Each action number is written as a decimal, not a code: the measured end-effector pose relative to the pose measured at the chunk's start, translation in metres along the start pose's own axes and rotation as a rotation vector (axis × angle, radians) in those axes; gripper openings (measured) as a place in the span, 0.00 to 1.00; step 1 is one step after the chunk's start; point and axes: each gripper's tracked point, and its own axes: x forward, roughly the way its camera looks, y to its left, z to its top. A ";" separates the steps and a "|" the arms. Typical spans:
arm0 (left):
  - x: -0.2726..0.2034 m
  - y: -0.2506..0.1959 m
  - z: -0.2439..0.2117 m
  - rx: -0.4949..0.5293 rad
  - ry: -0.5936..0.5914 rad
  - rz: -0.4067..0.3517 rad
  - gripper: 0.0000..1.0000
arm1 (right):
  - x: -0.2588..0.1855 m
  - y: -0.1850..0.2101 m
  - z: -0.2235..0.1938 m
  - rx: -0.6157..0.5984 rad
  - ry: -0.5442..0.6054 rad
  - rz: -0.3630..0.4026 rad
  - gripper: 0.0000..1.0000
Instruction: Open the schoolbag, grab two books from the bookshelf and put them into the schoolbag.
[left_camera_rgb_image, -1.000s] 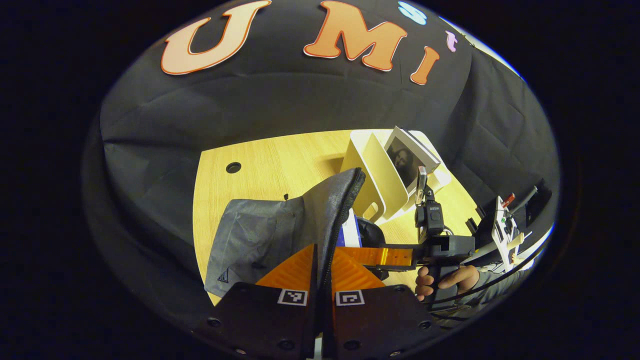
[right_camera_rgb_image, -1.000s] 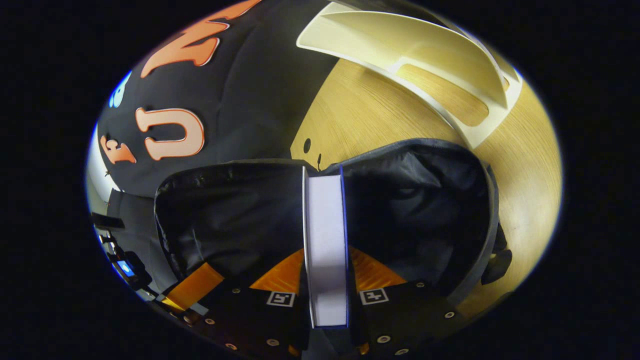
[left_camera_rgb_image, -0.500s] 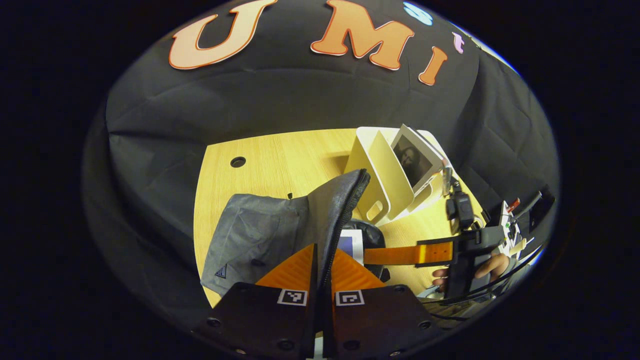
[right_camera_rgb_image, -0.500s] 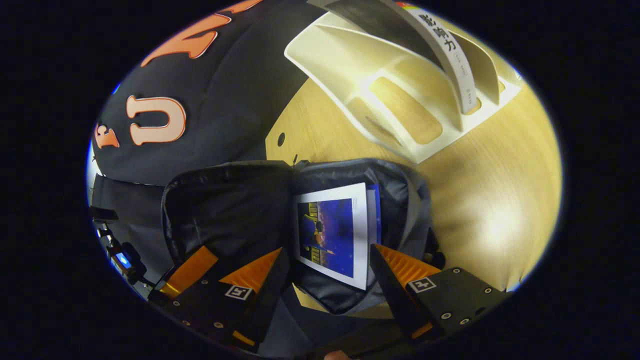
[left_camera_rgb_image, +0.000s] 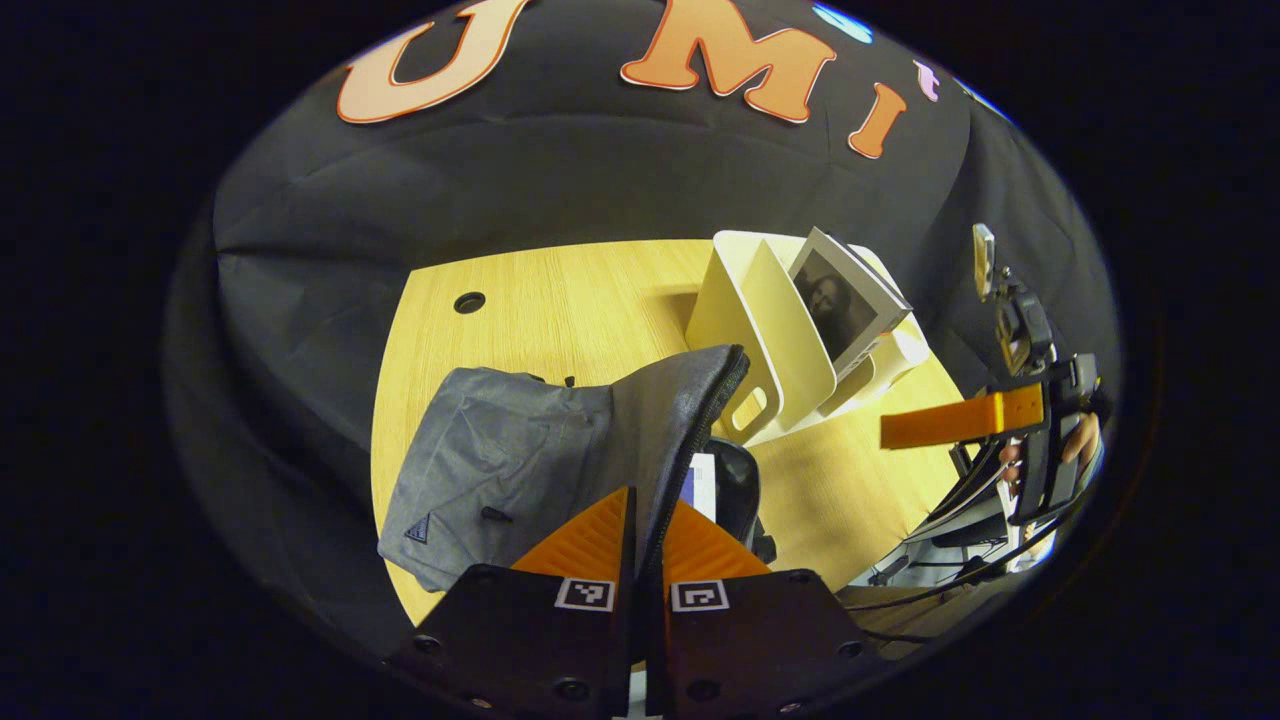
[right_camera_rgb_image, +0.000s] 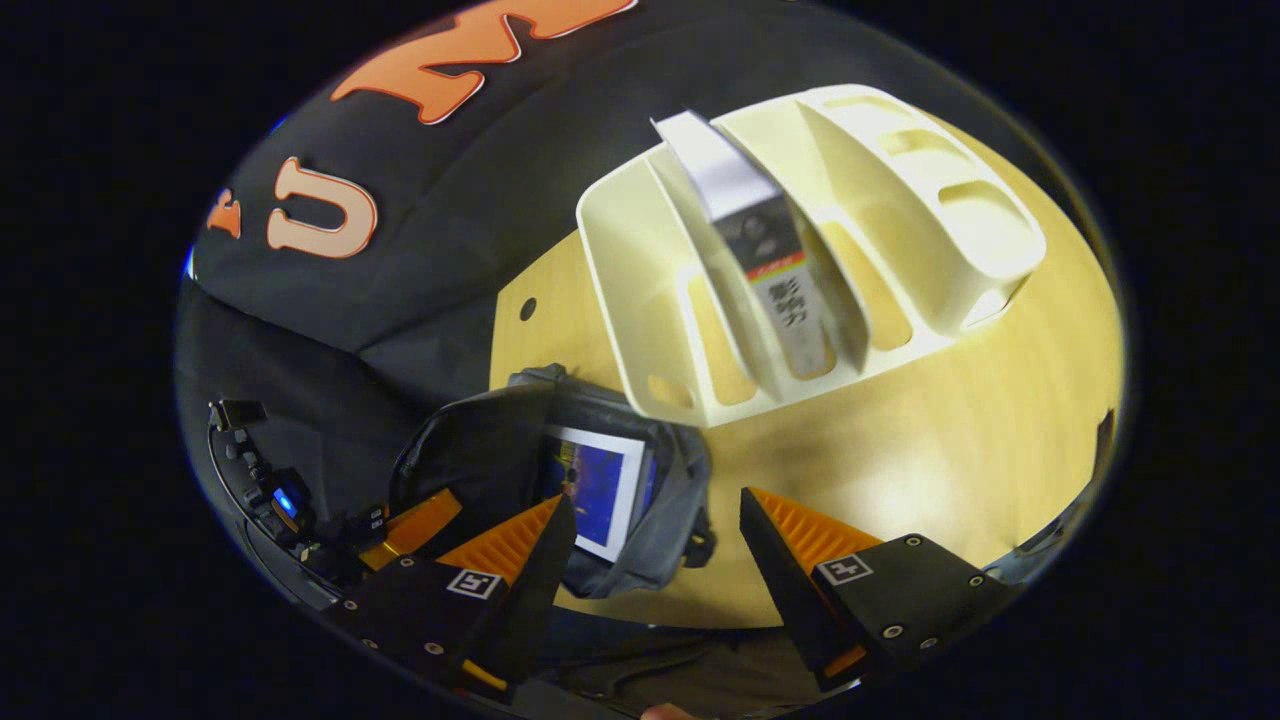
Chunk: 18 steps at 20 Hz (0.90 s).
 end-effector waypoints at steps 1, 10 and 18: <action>0.003 -0.001 -0.001 -0.008 0.004 0.004 0.06 | -0.010 -0.006 0.009 -0.031 0.012 -0.019 0.98; 0.012 -0.003 -0.012 -0.102 -0.004 0.074 0.07 | -0.042 -0.029 0.125 -0.240 0.004 -0.151 0.98; 0.015 -0.006 -0.018 -0.186 -0.003 0.136 0.07 | 0.003 -0.025 0.157 -0.261 0.100 -0.158 0.97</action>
